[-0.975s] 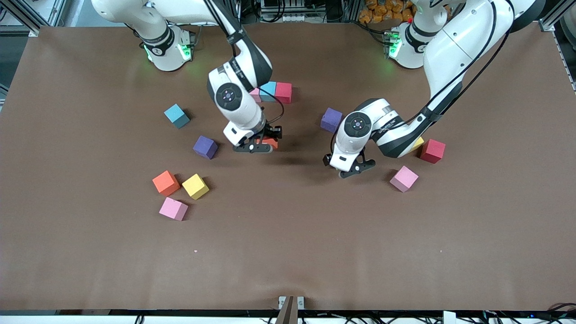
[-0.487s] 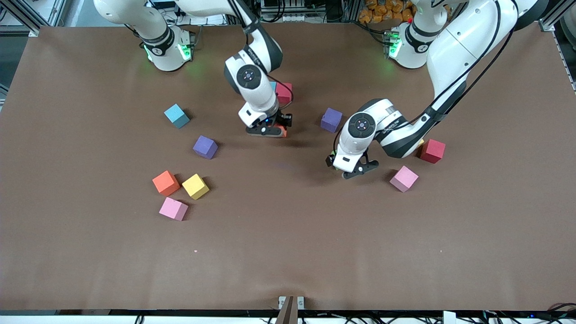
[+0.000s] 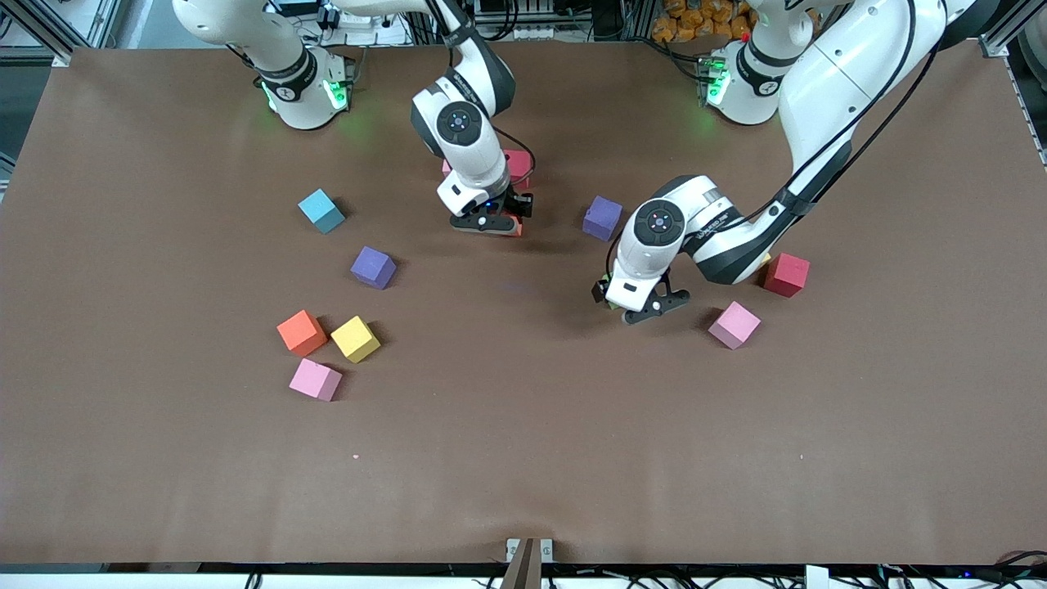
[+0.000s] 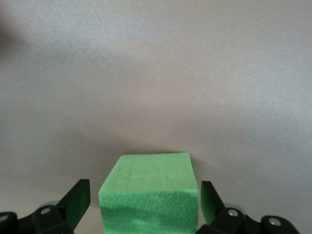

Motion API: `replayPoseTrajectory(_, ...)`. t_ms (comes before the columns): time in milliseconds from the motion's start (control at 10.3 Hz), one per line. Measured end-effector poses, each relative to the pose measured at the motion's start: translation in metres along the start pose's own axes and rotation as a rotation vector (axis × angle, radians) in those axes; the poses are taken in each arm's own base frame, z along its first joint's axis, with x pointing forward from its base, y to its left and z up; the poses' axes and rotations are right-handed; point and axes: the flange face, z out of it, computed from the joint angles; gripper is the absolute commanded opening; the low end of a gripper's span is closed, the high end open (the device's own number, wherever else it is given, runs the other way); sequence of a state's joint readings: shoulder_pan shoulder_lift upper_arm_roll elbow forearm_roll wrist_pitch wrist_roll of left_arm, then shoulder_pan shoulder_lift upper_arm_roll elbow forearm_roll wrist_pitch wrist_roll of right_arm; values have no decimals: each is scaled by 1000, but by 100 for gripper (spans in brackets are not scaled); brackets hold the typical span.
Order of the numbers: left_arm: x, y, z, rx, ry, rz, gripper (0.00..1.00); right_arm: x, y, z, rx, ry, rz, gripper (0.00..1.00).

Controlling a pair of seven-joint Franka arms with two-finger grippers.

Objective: Form number 2 with 11 blocks

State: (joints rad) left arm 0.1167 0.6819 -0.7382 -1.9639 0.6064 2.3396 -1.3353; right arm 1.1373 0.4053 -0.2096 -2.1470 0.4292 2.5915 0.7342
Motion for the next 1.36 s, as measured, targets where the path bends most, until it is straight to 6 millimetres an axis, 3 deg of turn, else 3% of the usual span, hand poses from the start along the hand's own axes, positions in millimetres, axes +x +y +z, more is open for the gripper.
replayPoseTrajectory(195, -2, 2, -2, -4, 1, -2, 100, -12, -2, 0, -5, -3, -10, 35)
replayPoseTrajectory(292, -1, 1, -3, -4, 2, -4, 66, -19, -4, 2, -10, -6, -14, 35)
replayPoseTrajectory(390, -1, 1, -3, -5, 3, -7, 44, -26, -6, 5, -15, -8, -18, 35)
replayPoseTrajectory(682, 1, 0, -5, -7, 5, -18, 42, -42, -9, 11, -45, 5, -27, 35)
replayPoseTrajectory(975, 0, 2, -9, -15, 7, -19, 42, -46, -7, 17, -82, 30, -27, 35)
replayPoseTrajectory(1365, -23, 19, -30, -30, 10, 16, 42, -45, -6, 17, -79, 33, -19, 35)
